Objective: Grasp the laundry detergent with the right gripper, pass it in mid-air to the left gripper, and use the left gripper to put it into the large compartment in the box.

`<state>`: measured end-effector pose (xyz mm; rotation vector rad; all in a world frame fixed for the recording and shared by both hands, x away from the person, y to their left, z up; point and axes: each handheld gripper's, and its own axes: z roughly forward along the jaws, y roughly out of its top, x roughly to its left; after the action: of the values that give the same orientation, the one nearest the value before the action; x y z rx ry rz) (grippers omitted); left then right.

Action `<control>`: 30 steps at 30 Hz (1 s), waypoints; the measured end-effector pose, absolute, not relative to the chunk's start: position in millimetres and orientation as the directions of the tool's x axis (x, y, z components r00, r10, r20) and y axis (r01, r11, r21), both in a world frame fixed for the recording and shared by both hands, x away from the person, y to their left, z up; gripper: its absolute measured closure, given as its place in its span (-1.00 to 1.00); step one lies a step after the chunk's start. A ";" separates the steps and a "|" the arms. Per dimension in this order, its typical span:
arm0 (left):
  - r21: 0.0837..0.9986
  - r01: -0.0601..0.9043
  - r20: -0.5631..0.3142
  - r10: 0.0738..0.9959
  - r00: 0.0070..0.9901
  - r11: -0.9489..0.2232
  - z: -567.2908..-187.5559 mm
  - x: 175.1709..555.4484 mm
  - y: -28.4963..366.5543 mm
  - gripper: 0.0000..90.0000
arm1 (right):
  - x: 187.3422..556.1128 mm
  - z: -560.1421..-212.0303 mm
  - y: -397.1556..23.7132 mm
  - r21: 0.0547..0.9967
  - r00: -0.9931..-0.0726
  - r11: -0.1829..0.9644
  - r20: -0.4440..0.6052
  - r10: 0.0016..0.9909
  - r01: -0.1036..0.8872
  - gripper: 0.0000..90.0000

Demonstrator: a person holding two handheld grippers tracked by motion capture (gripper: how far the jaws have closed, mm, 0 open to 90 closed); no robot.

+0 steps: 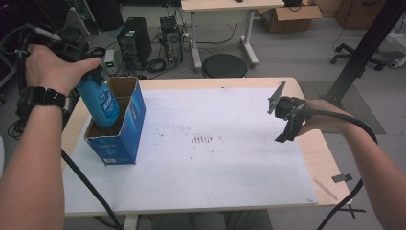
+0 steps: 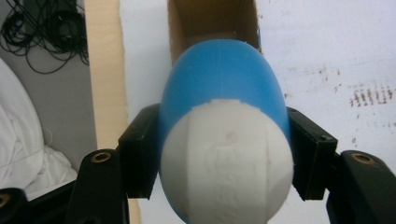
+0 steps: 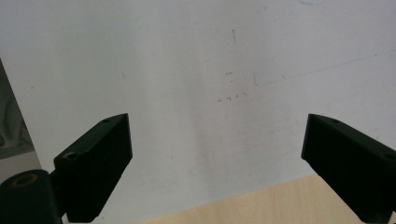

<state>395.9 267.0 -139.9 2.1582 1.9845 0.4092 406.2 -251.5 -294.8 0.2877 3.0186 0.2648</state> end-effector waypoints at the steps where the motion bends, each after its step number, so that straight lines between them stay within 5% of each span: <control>1: 0.313 0.945 0.077 0.994 0.072 -0.092 -144.2 396.5 267.2 -0.15 | 406.2 -295.0 -251.5 0.179 -0.977 0.967 -0.080 0.196 0.179 -0.81; 30: 0.203 0.974 0.052 0.995 0.089 -0.098 -245.5 409.8 266.6 -0.15 | 405.0 -301.8 -256.3 0.161 -0.975 0.966 -0.060 0.214 0.202 -0.80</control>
<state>409.8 266.6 -245.5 2.2294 2.0280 0.2662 405.0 -256.3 -301.8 0.3222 3.0381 0.2374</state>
